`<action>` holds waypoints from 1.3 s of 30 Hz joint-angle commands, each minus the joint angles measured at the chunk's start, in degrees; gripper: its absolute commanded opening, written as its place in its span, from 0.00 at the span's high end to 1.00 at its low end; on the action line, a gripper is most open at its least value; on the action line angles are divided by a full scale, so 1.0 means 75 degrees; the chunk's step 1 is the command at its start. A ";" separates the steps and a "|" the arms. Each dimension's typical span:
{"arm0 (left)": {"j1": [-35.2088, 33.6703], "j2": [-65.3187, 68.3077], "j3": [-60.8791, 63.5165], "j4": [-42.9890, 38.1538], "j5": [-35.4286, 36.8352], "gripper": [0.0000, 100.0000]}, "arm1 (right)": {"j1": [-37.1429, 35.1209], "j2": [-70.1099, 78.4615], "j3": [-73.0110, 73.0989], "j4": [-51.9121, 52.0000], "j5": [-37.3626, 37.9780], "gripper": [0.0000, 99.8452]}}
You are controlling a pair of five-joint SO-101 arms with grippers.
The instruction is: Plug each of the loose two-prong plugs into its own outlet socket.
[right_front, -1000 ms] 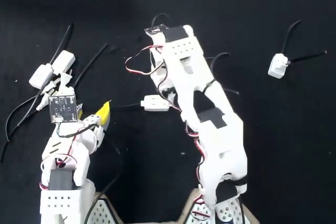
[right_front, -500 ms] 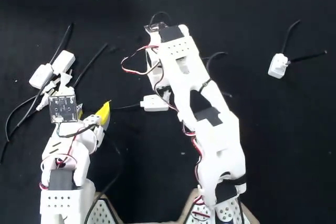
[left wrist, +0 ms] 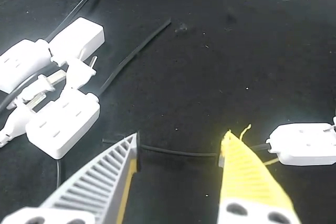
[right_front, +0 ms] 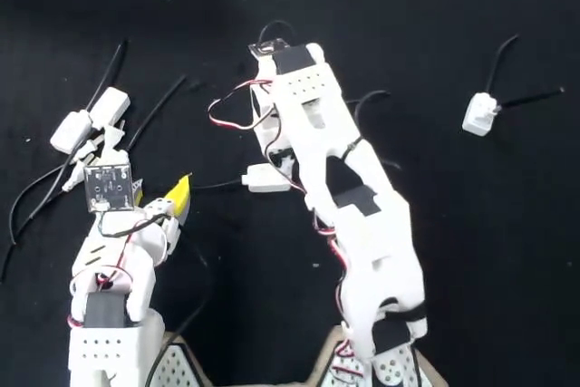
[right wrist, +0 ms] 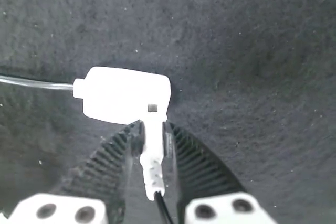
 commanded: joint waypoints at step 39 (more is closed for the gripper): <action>0.0100 -0.0094 -0.0018 -0.0129 -0.0105 0.75 | 0.1465 -0.5820 0.6687 -0.3317 0.3364 0.99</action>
